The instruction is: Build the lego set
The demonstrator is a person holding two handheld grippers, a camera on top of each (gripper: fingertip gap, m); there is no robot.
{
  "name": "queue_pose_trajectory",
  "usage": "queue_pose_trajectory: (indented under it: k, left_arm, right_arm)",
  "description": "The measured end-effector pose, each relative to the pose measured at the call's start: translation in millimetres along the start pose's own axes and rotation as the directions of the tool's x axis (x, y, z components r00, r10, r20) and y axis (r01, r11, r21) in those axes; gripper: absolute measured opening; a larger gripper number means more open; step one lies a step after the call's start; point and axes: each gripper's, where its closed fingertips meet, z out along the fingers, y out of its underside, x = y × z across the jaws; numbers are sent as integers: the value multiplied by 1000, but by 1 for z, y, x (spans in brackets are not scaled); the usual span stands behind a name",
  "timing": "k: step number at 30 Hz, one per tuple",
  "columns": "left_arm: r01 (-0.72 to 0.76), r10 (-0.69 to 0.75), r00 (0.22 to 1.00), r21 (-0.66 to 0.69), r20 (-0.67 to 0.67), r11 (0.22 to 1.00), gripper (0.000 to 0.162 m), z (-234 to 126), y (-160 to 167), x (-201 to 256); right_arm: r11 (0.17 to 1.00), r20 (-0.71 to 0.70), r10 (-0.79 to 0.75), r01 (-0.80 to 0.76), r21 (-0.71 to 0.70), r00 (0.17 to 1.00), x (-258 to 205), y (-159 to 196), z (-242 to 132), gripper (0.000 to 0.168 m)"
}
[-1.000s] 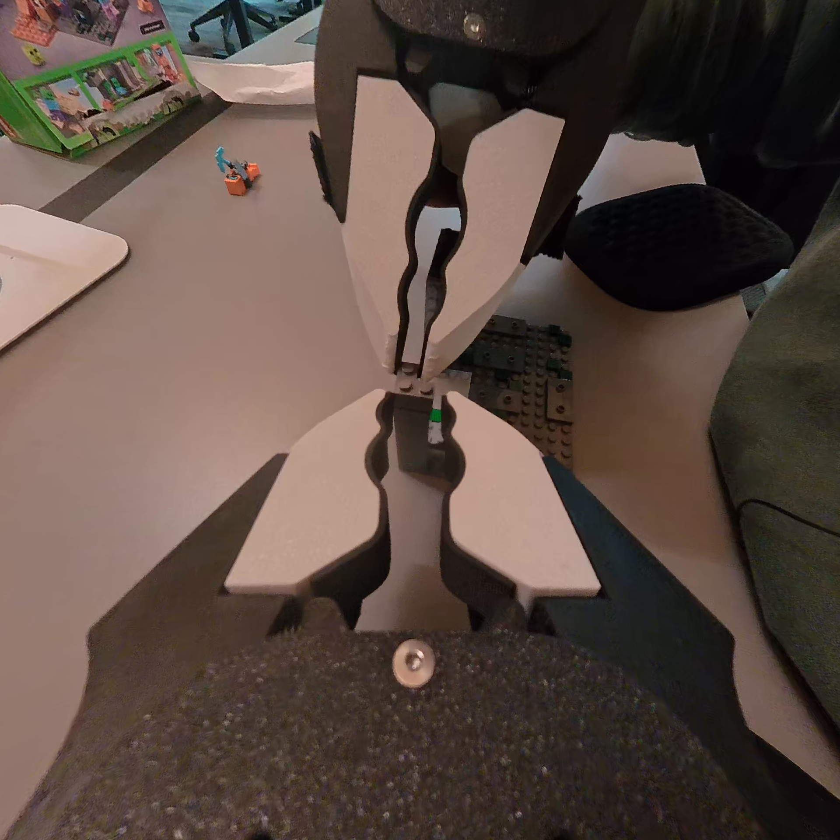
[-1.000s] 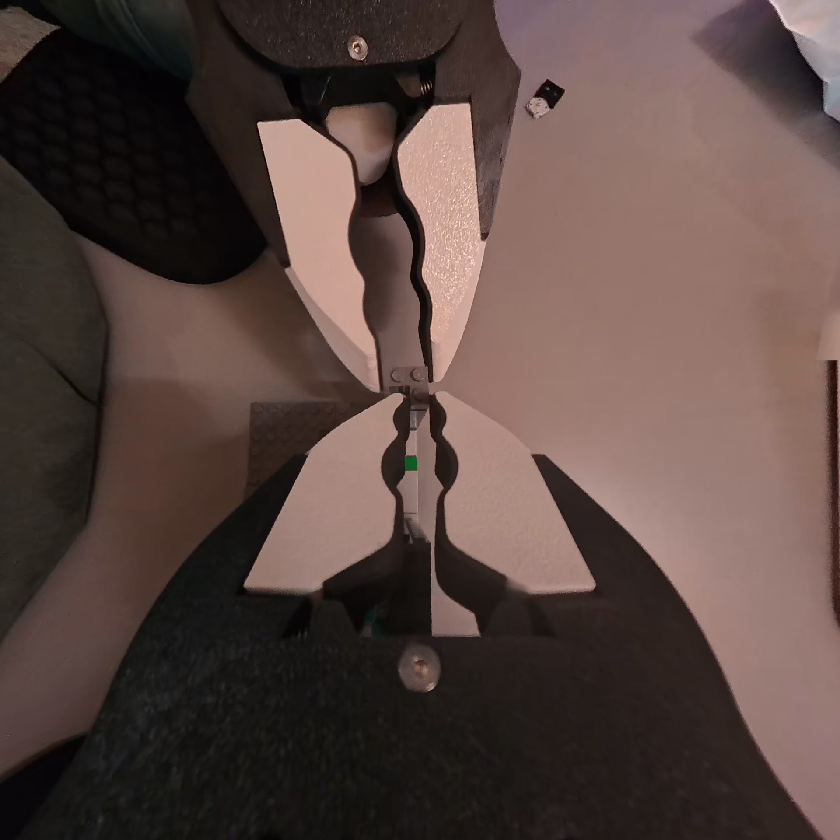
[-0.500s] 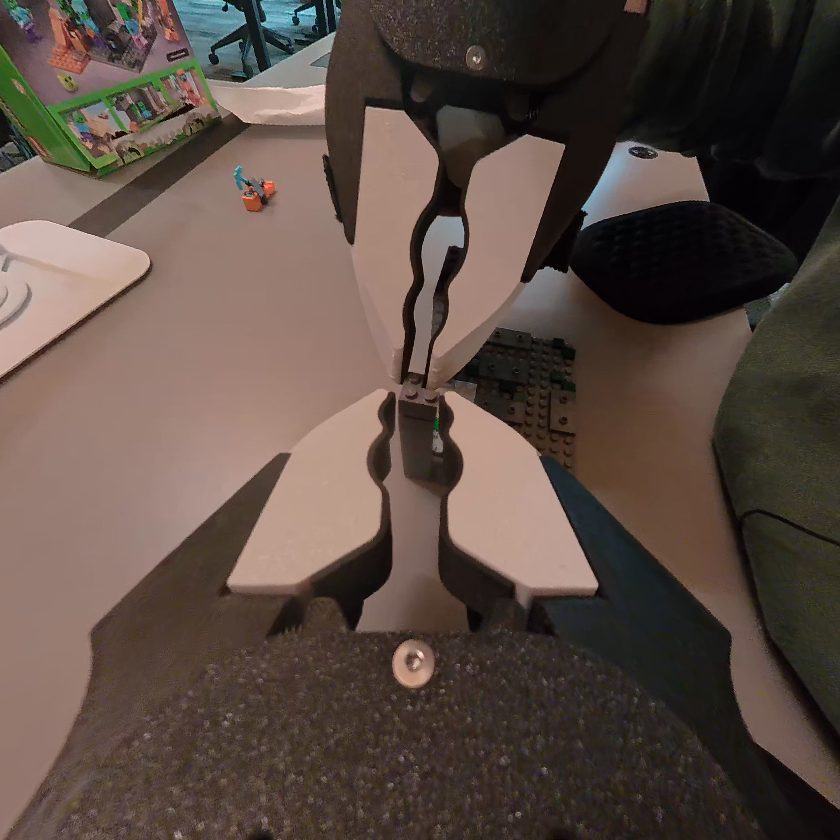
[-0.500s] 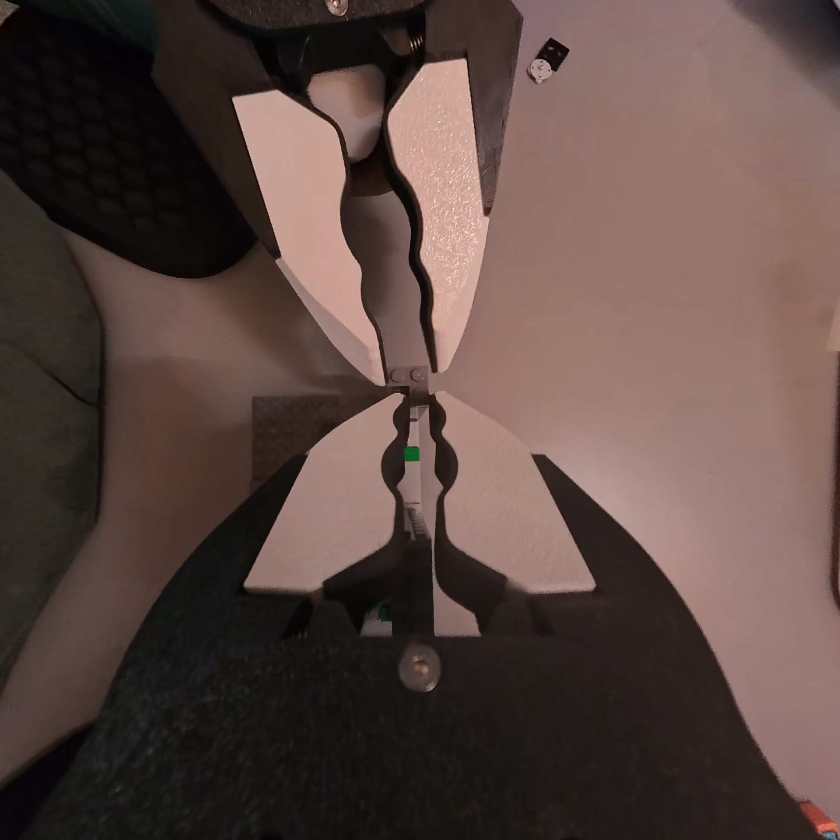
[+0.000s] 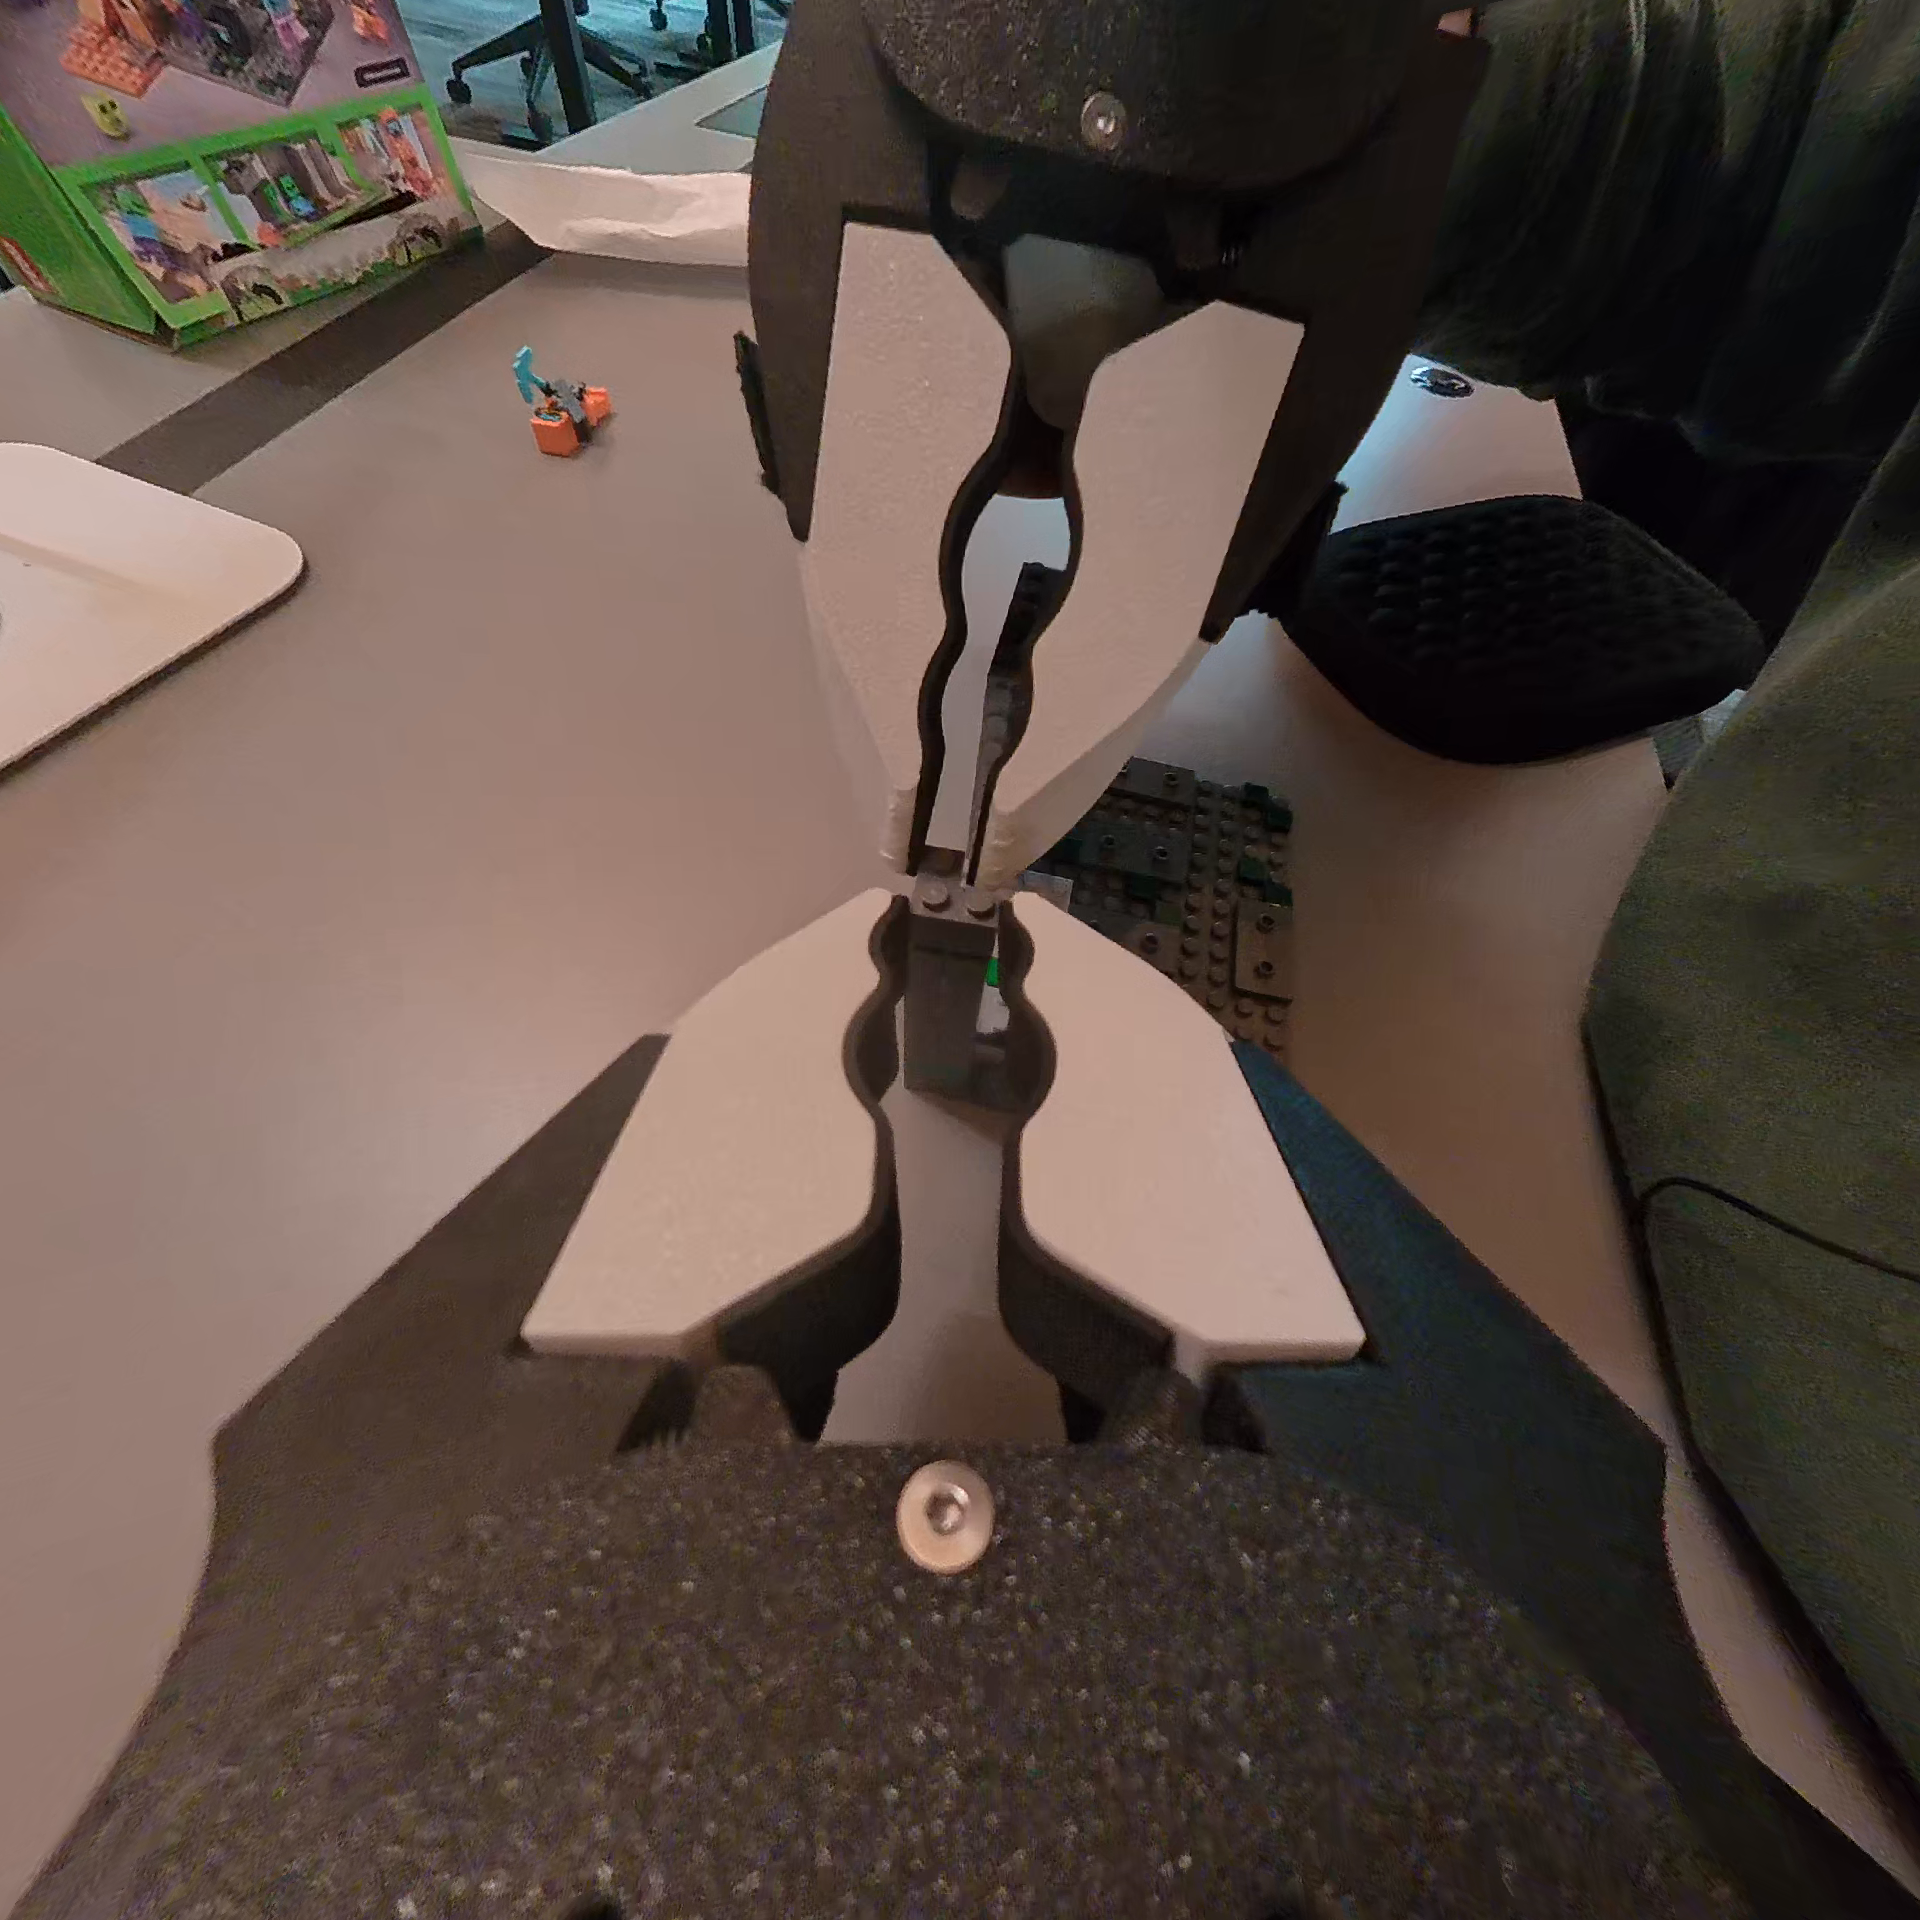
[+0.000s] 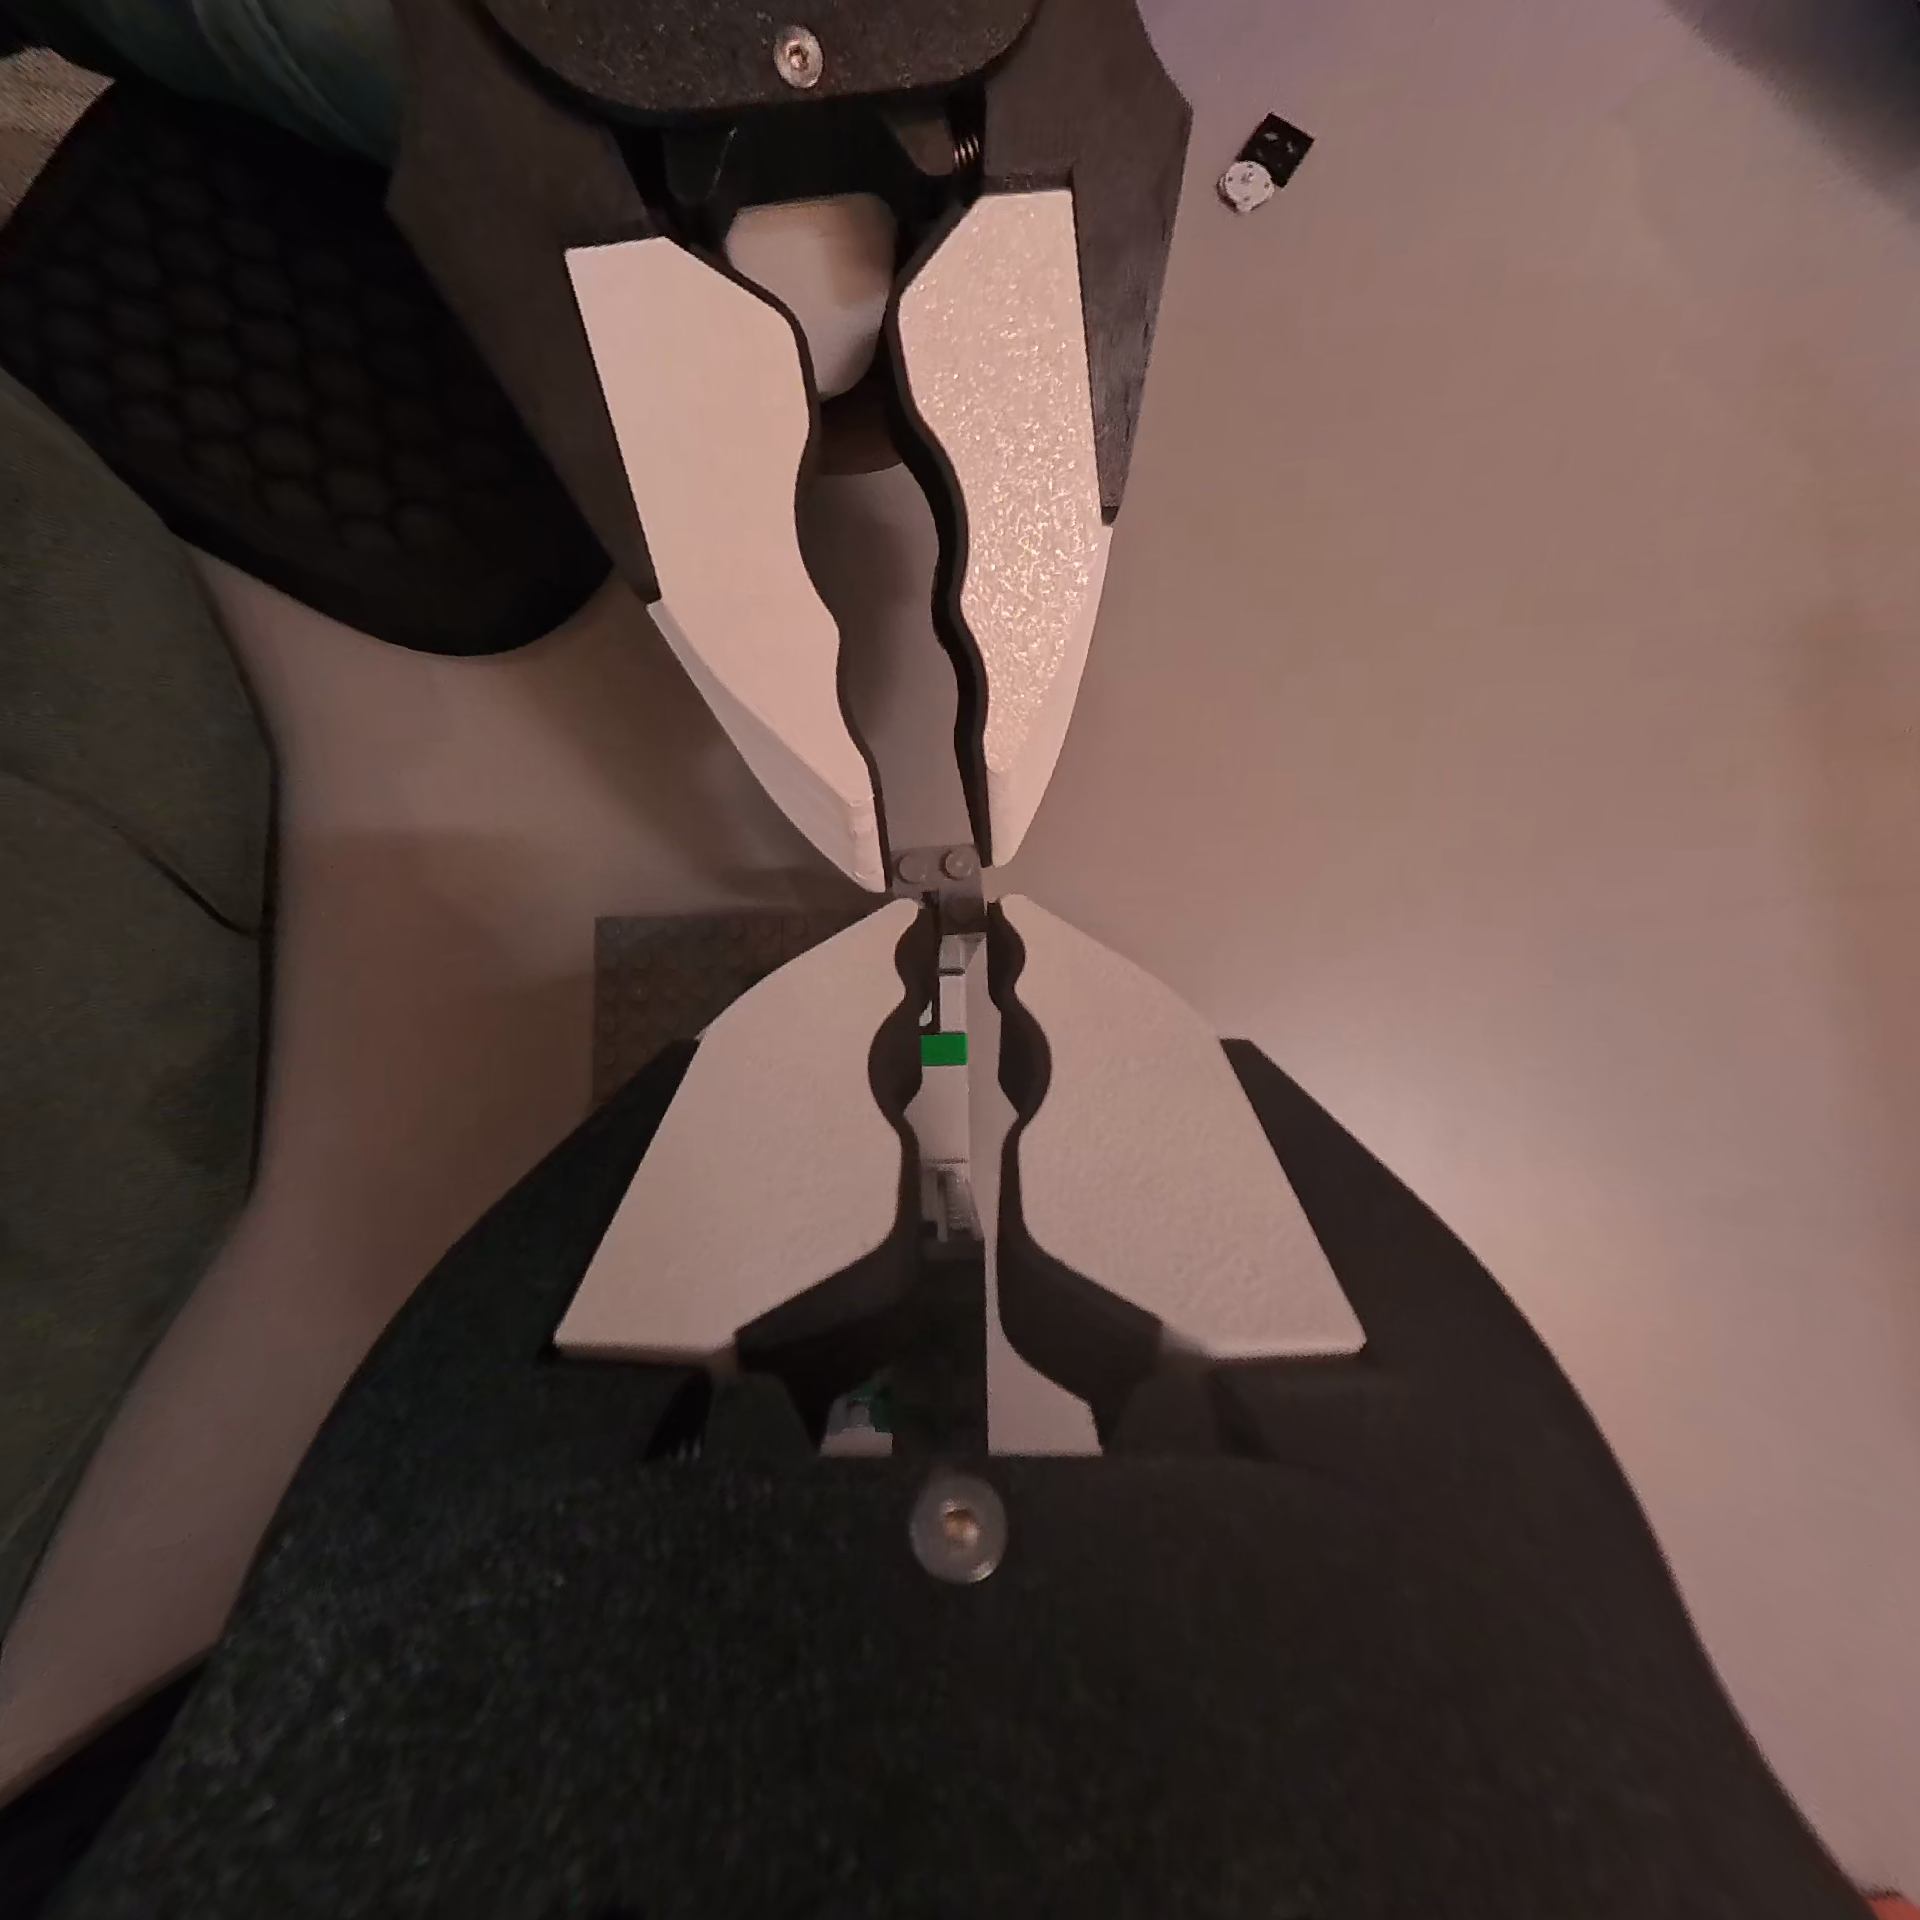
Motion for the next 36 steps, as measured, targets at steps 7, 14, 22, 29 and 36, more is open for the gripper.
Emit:
queue_pose_trajectory:
  k: [7,14,22,29,36]
  left_arm:
    - [3,-3,1000,1,-4,1000,16,0,0,0]
    - [-2,2,1000,-2,-7,1000,16,-1,1,0]
    - [-19,18,999,-34,-31,999,16,2,0,3]
    - [-19,18,999,-49,-31,999,16,2,-1,5]
    - [-16,14,999,-55,-29,998,16,0,0,3]
  right_arm:
    - [1000,0,-8,8,21,1000,1,-1,-3,10]
    - [981,-22,-26,30,194,999,5,18,-50,38]
    - [985,-14,43,-40,166,999,-11,73,-39,45]
    - [992,-6,21,-20,125,1000,-7,82,-15,43]
    - [996,5,13,-13,90,1000,-4,87,-6,24]
